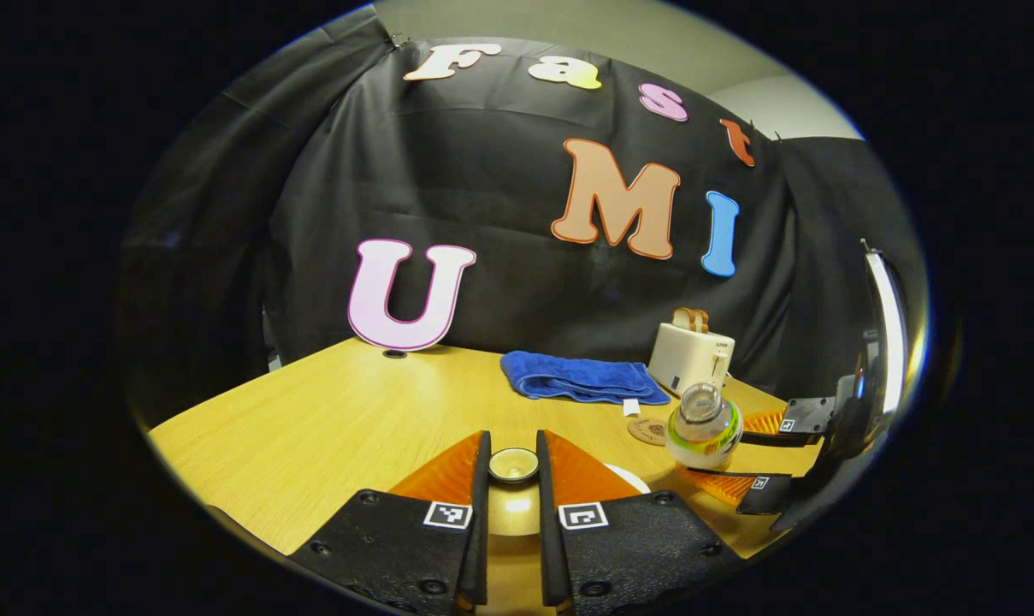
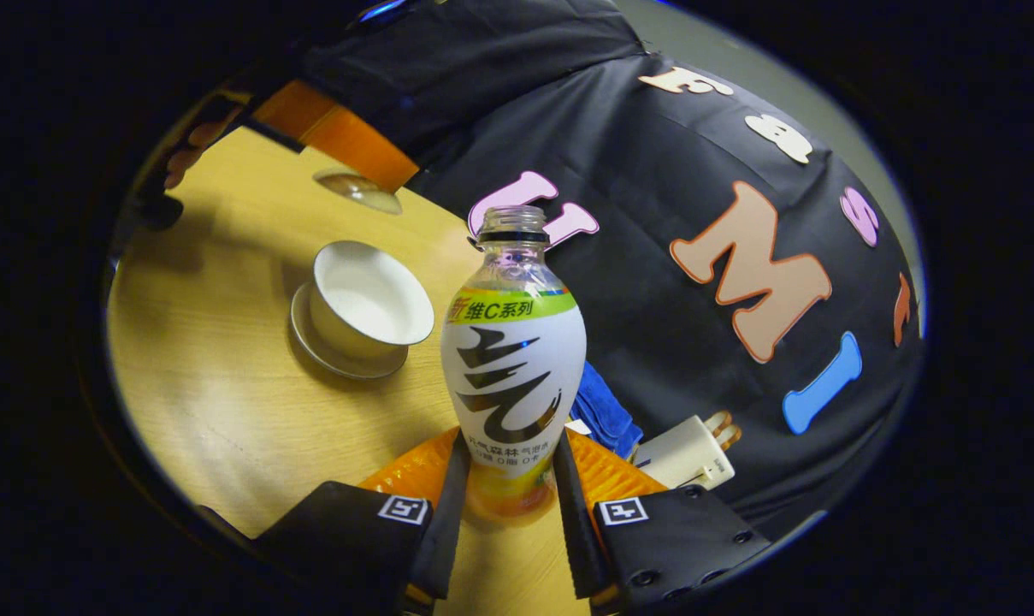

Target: Open the teacup lid with one hand, grasp the water bottle and pour water into the teacup with the other hand; after pouring, place the water bottle on the coaster and then close the teacup lid.

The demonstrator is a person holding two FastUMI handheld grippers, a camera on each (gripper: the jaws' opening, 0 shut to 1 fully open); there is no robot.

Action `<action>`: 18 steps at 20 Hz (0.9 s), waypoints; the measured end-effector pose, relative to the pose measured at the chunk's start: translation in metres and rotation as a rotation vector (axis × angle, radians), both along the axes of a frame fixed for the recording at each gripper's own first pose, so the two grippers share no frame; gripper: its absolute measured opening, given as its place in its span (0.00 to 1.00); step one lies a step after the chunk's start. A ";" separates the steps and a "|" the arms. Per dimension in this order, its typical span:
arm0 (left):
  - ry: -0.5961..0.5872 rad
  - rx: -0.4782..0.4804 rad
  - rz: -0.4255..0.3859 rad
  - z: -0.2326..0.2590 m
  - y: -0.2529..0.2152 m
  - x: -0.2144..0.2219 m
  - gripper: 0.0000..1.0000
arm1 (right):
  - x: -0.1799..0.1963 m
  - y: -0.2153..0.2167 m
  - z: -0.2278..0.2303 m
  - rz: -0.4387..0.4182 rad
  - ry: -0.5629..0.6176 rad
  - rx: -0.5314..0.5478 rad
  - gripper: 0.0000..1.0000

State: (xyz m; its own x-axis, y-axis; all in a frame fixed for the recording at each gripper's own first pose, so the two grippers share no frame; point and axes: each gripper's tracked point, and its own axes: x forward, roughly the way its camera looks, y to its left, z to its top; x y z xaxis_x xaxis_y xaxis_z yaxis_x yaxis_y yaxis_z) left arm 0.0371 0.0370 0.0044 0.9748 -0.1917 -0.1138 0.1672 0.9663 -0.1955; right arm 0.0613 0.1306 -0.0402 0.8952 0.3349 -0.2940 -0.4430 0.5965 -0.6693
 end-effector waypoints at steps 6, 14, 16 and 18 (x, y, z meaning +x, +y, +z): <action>0.020 0.007 -0.063 -0.005 -0.028 0.010 0.22 | -0.003 -0.013 0.021 -0.056 0.064 0.200 0.55; 0.037 0.051 -0.124 -0.015 -0.057 0.013 0.22 | 0.006 -0.027 0.039 -0.096 0.029 0.289 0.60; 0.046 0.065 -0.133 -0.020 -0.063 0.014 0.22 | 0.006 -0.028 0.038 -0.104 0.032 0.304 0.60; 0.053 0.080 -0.143 -0.024 -0.068 0.014 0.22 | 0.010 -0.031 0.042 -0.112 0.033 0.316 0.59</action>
State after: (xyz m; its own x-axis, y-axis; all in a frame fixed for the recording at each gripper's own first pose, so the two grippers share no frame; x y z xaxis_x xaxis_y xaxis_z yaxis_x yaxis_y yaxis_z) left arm 0.0506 -0.0313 -0.0198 0.9304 -0.3167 -0.1846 0.2961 0.9461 -0.1312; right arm 0.0711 0.0991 0.0015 0.9233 0.3140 -0.2212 -0.3814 0.8184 -0.4299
